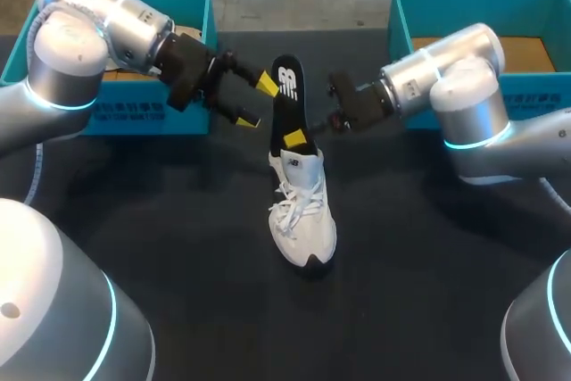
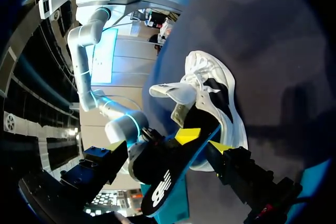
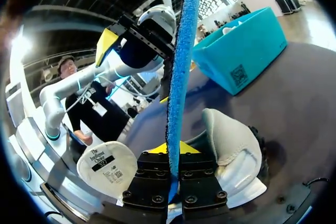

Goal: Take the shoe out of the shoebox, open the shoe tongue, remove and reinsert the insole, then place the shoe into the shoebox

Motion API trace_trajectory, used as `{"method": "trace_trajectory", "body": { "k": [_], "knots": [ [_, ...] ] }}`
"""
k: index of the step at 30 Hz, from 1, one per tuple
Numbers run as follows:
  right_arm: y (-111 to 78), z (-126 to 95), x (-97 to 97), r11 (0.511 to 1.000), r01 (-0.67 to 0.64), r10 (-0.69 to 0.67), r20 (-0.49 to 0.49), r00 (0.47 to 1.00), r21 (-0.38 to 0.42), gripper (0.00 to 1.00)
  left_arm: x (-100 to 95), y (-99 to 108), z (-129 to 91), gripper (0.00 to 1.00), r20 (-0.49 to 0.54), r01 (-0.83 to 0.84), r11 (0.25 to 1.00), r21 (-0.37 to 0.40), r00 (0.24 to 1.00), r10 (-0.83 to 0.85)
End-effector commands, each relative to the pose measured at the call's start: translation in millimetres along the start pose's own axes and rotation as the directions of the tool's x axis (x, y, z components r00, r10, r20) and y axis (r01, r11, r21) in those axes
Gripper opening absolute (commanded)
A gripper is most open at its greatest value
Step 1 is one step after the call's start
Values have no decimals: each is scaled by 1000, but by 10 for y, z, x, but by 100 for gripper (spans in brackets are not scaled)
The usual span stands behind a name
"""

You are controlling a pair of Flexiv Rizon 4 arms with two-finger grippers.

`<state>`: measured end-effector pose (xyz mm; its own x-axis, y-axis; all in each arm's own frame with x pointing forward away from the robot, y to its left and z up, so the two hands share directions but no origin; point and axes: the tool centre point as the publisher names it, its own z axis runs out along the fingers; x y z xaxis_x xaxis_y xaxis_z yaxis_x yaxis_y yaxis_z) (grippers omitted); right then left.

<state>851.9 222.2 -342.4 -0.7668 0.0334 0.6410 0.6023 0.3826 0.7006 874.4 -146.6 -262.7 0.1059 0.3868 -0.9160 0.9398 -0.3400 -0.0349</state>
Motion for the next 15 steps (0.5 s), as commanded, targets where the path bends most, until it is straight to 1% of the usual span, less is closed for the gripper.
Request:
{"method": "trace_trajectory", "body": {
  "k": [1, 3, 5, 6, 9, 11, 15],
  "knots": [
    [-41, 0, 57, 1000, 4, -3, 32, 999, -14, 16, -2, -1, 18, 100, -1, -2, 1000, 3, 1000, 2],
    [-11, -36, 80, 1000, 12, -11, 47, 999, -16, 28, -7, 4, 26, 100, 0, -4, 1000, 5, 1000, 4],
    [25, -69, 107, 1000, 19, -18, 63, 998, -16, 35, -13, 7, 32, 100, 2, -6, 1000, 8, 1000, 6],
    [44, -86, 122, 1000, 23, -22, 67, 998, -15, 37, -17, 8, 35, 100, 3, -7, 1000, 8, 1000, 7],
    [107, -122, 156, 999, 34, -33, 84, 996, -11, 38, -20, 7, 36, 100, 6, -11, 1000, 10, 1000, 10],
    [109, -165, 159, 999, 38, -36, 93, 995, -12, 39, -19, 2, 34, 100, 7, -11, 1000, 11, 1000, 11],
    [144, -204, 126, 999, 43, -41, 105, 994, -17, 36, -6, -7, 20, 100, 8, -9, 1000, 8, 1000, 9]
  ]
}}
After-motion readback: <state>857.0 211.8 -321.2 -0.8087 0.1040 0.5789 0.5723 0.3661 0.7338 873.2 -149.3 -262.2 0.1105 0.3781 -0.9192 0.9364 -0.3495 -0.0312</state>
